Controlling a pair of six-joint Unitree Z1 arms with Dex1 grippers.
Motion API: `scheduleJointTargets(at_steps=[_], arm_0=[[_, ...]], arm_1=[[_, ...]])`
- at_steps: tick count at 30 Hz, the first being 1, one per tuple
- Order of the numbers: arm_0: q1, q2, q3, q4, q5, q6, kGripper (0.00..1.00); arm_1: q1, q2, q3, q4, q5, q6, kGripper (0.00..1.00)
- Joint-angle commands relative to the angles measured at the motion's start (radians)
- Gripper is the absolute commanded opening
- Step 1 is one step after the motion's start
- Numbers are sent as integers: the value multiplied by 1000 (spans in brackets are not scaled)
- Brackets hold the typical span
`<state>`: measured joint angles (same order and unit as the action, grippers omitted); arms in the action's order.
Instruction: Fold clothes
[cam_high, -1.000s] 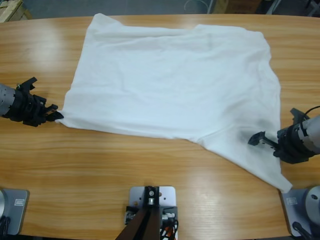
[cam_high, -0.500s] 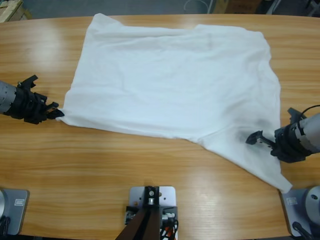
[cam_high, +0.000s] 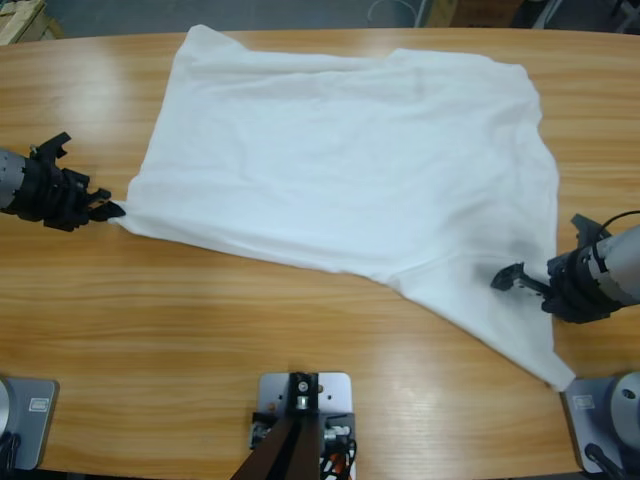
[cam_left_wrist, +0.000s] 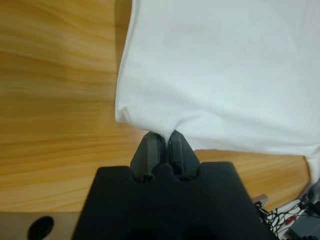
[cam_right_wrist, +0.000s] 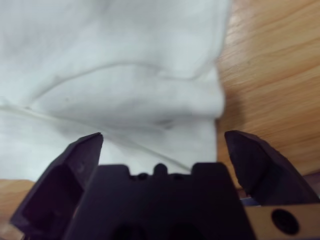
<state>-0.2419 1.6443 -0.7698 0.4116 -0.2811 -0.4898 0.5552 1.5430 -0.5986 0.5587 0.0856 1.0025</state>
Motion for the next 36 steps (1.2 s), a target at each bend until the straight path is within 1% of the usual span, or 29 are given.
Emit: scheduleJointTargets(at_steps=[1, 7, 12, 24, 25, 26, 28, 29, 30, 31, 36], arm_0=[[67, 57, -30, -11, -4, 56, 0], [67, 72, -33, -11, -7, 68, 0], [67, 75, -34, -11, -7, 71, 0], [67, 73, -34, -11, -10, 71, 0], [67, 72, -34, -11, -11, 71, 0], [67, 72, -34, -11, -12, 71, 0], [67, 71, -33, -10, -12, 71, 0], [67, 71, -33, -10, -12, 71, 0], [67, 71, -34, -10, -12, 71, 0], [67, 71, -34, -10, -12, 71, 0], [66, 72, -34, -10, -12, 73, 0]], arm_1=[[12, 10, 10, 3, -1, -19, 1000], [26, 34, 8, -19, 38, -15, 1000], [83, 89, 8, -52, 90, 15, 1000], [98, 92, 11, -53, 104, 24, 995], [99, 91, 12, -52, 105, 24, 968], [100, 90, 13, -52, 106, 25, 836], [101, 88, 13, -54, 110, 24, 419], [101, 86, 14, -56, 111, 25, 249], [101, 84, 15, -56, 111, 25, 111], [101, 81, 18, -59, 111, 25, 3], [101, 54, 46, -106, 111, 30, 0]])
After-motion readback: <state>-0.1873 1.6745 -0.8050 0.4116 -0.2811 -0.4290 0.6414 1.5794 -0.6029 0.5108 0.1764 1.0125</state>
